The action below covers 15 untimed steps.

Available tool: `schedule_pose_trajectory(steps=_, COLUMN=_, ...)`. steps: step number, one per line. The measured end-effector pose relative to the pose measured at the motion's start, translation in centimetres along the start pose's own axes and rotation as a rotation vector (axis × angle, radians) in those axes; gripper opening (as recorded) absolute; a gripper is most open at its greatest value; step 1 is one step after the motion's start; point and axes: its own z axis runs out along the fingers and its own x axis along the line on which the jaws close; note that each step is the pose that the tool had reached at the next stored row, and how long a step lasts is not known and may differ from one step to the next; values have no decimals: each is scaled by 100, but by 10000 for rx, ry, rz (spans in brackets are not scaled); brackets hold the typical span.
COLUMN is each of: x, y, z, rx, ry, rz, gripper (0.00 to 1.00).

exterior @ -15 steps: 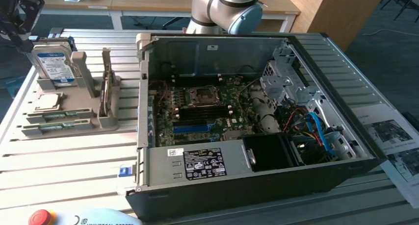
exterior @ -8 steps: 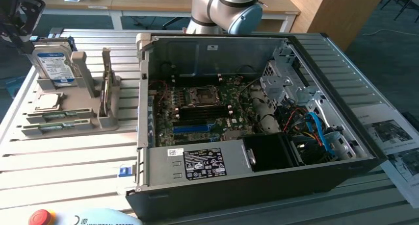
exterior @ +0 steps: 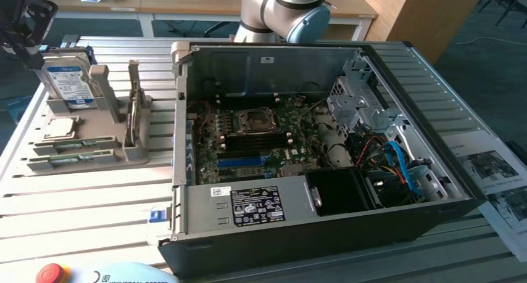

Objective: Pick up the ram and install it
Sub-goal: 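Reach for the ram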

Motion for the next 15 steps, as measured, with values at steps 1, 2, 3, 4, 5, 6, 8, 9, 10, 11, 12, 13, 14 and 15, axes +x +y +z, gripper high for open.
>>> schedule_pose_trajectory(steps=1, x=0, y=0, z=0, rx=0, ry=0, rz=0, gripper=10)
schedule_pose_trajectory(steps=2, x=0, y=0, z=0, rx=0, ry=0, rz=0, gripper=10)
schedule_pose_trajectory(steps=3, x=0, y=0, z=2, rx=-1, ry=-1, rz=0, gripper=10)
schedule_pose_trajectory(steps=4, x=0, y=1, z=5, rx=-2, ry=-2, rz=1, gripper=10)
schedule_pose_trajectory(steps=5, x=0, y=1, z=7, rx=-1, ry=-1, rz=0, gripper=10)
schedule_pose_trajectory(steps=6, x=1, y=3, z=11, rx=-1, ry=-2, rz=0, gripper=10)
schedule_pose_trajectory(steps=8, x=2, y=7, z=18, rx=-1, ry=-2, rz=1, gripper=10)
schedule_pose_trajectory(steps=9, x=2, y=10, z=21, rx=0, ry=-1, rz=1, gripper=10)
schedule_pose_trajectory(steps=10, x=3, y=13, z=25, rx=0, ry=-1, rz=1, gripper=10)
schedule_pose_trajectory(steps=11, x=2, y=14, z=30, rx=-1, ry=-1, rz=0, gripper=10)
schedule_pose_trajectory(steps=12, x=2, y=15, z=32, rx=-1, ry=-1, rz=-1, gripper=10)
schedule_pose_trajectory(steps=13, x=2, y=15, z=32, rx=1, ry=1, rz=-1, gripper=10)
schedule_pose_trajectory(steps=14, x=3, y=15, z=32, rx=1, ry=1, rz=-1, gripper=10)
schedule_pose_trajectory(steps=15, x=3, y=15, z=33, rx=-1, ry=0, rz=0, gripper=10)
